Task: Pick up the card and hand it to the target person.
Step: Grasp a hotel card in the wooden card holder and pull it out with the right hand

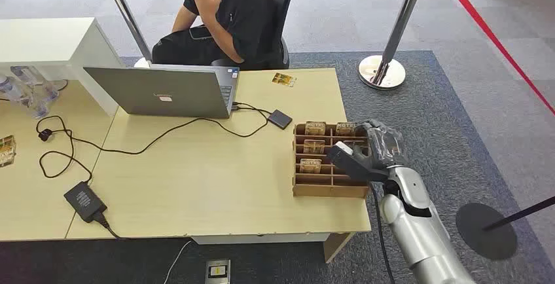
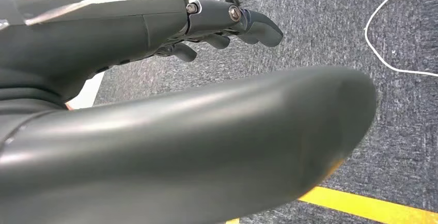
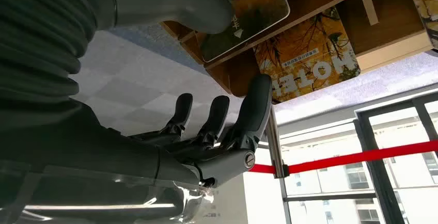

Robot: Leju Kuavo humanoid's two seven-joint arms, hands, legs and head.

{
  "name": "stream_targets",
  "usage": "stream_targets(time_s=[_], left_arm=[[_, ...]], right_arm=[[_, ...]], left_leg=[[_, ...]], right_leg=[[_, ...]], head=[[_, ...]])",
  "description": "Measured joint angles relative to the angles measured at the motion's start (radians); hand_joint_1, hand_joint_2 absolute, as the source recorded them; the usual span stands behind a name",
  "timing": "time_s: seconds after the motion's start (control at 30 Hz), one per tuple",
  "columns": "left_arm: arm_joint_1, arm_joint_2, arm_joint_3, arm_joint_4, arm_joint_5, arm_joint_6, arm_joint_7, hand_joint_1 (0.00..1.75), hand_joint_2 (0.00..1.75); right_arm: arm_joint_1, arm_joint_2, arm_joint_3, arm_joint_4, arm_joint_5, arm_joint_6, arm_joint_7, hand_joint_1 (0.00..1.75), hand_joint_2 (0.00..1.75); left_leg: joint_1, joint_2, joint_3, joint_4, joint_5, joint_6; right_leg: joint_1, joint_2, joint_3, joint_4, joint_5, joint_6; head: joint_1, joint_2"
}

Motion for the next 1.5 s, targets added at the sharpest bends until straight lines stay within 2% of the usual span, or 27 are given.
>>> stream_targets(time_s=[0.73,1.07,1.5], left_arm=[[0.002,0.0,0.005,0.0,-0.002,0.001,0.001,0.0,0.0],[0.002,0.0,0.006,0.0,0.006,0.002,0.003,0.0,0.0],[0.002,0.0,0.007,0.0,0.009,0.004,0.006,0.0,0.0]], right_arm=[[0.065,-0.002,0.027,-0.093,0.057,-0.011,0.028,0.82,1.75],[0.06,0.002,0.048,-0.095,0.058,-0.005,0.018,0.93,1.75],[0.033,0.018,0.075,-0.064,0.054,0.007,0.008,0.93,1.75]], left_leg=[[0.0,0.0,-0.001,0.0,0.0,0.0],[0.0,0.0,-0.001,0.0,0.0,0.0],[0.0,0.0,-0.001,0.0,0.0,0.0]], right_leg=[[0.0,0.0,-0.001,0.0,0.0,0.0],[0.0,0.0,-0.001,0.0,0.0,0.0],[0.0,0.0,-0.001,0.0,0.0,0.0]], head=[[0.0,0.0],[0.0,0.0],[0.0,0.0]])
